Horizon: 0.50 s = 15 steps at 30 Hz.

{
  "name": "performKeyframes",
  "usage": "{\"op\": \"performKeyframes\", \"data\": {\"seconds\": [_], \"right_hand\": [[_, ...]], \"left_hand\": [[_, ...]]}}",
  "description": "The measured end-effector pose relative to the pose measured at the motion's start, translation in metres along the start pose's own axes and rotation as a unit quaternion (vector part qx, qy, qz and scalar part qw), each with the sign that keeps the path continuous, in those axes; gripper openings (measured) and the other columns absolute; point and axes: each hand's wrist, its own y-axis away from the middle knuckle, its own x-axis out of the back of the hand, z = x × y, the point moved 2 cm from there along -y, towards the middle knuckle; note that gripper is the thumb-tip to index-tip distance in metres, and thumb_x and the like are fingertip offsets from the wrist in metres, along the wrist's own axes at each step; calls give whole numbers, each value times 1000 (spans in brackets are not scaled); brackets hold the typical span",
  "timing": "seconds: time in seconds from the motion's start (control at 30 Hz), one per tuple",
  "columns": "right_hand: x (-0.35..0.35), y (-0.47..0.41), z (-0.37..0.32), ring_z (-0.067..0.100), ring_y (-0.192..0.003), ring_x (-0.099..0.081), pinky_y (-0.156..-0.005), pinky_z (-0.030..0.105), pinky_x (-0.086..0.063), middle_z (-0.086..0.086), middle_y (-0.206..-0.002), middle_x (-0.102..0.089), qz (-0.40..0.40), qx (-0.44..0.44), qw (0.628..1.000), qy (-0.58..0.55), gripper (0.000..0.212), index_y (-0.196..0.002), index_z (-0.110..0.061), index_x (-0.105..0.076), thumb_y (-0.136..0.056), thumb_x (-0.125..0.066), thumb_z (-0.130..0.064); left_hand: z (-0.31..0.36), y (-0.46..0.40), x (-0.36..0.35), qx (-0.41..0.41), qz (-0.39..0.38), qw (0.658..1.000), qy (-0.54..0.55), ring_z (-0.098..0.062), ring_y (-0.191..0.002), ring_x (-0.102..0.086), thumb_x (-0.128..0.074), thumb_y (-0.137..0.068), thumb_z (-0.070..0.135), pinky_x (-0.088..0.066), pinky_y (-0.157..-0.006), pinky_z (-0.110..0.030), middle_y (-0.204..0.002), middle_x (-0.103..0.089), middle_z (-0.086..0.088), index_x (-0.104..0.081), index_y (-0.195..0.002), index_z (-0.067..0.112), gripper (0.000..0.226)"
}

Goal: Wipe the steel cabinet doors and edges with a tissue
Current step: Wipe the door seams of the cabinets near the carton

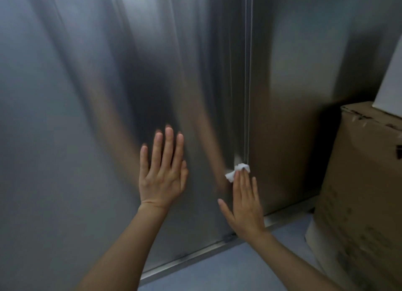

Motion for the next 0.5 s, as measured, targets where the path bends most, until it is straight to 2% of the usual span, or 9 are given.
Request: {"op": "performKeyframes", "data": {"seconds": [0.1,0.2,0.27,0.4,0.5], "right_hand": [[24,-61,-12,24,-153,-3,-125,41,-2,8,-166,9,53,8,998,-27,77,-157,-7,5,-104,-23,-55],[51,-129,-17,20,-153,1,-124,42,1,7,-163,-2,111,0,992,-63,72,-155,-2,-4,-104,-22,-50],[45,-120,-11,21,-153,-2,-124,43,-1,9,-163,-2,112,16,992,-55,70,-155,-3,-6,-105,-23,-49],[2,-21,5,23,-153,-4,-125,40,-4,7,-167,7,31,28,999,-20,76,-158,-7,3,-105,-25,-54],[13,-47,-1,23,-153,-4,-125,39,-2,12,-165,-1,53,16,998,-26,73,-158,-8,3,-106,-22,-53]], "left_hand": [[-1,1,1,3,-7,1000,-3,-27,-153,-2,-31,-102,29,-3,-123,-46,-166,1,-11,-17,-158,9,60],[-2,1,1,4,-6,1000,-12,-27,-153,-2,-31,-102,29,-3,-123,-46,-166,1,-12,-17,-158,9,60],[-2,-2,1,2,-3,1000,-13,-27,-153,-2,-30,-102,29,-3,-123,-46,-166,1,-12,-18,-157,8,60],[-2,-2,-1,7,-1,1000,-8,-26,-153,-2,-29,-102,29,-3,-124,-46,-166,0,-11,-17,-158,9,60],[-1,0,0,6,-2,1000,-2,-26,-153,-3,-29,-103,29,-3,-124,-45,-166,-1,-10,-17,-158,9,60]]}}
